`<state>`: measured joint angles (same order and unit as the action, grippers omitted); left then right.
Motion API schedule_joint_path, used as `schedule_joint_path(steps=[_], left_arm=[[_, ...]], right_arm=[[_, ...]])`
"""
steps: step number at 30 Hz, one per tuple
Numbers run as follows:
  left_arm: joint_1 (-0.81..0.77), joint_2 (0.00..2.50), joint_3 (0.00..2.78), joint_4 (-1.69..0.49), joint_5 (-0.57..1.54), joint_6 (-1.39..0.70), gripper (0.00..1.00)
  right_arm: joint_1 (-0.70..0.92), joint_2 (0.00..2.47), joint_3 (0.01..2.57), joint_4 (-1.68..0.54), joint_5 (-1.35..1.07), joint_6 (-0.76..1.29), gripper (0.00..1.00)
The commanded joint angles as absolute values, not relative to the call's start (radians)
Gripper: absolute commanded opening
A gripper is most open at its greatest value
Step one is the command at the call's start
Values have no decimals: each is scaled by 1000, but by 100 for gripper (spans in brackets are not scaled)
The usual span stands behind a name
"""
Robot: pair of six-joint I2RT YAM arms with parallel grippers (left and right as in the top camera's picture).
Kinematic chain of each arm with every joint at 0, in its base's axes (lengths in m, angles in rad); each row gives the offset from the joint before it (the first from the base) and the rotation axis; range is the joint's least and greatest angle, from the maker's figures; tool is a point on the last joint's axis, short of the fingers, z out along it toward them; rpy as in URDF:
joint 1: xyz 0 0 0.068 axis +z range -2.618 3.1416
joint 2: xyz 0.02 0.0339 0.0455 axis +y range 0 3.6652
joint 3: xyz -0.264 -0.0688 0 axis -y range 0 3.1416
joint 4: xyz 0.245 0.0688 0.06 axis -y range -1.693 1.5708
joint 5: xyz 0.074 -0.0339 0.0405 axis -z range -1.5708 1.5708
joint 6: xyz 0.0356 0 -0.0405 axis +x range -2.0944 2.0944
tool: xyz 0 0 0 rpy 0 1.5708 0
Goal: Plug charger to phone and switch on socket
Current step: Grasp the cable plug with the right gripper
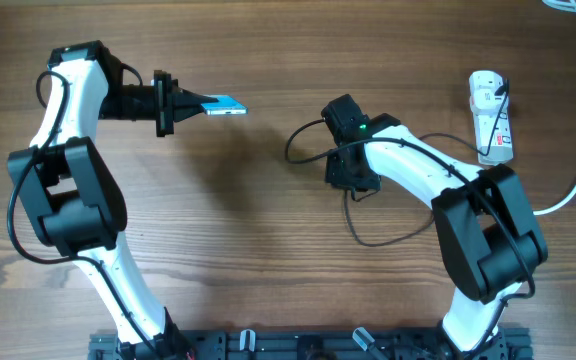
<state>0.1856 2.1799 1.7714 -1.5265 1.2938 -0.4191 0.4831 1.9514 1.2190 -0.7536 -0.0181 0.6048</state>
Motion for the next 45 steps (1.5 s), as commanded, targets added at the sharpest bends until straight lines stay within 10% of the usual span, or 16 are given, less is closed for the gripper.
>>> schedule_joint_path(steps=[1,45], left_arm=[[189,2141,1788,-1532,1314,-396,4],[184,2141,1788,-1535,1311,-358,4]], right_arm=[[485,2022,1185,-778,-23,609,24],[482,2021,1193,-766,-67,579,4]])
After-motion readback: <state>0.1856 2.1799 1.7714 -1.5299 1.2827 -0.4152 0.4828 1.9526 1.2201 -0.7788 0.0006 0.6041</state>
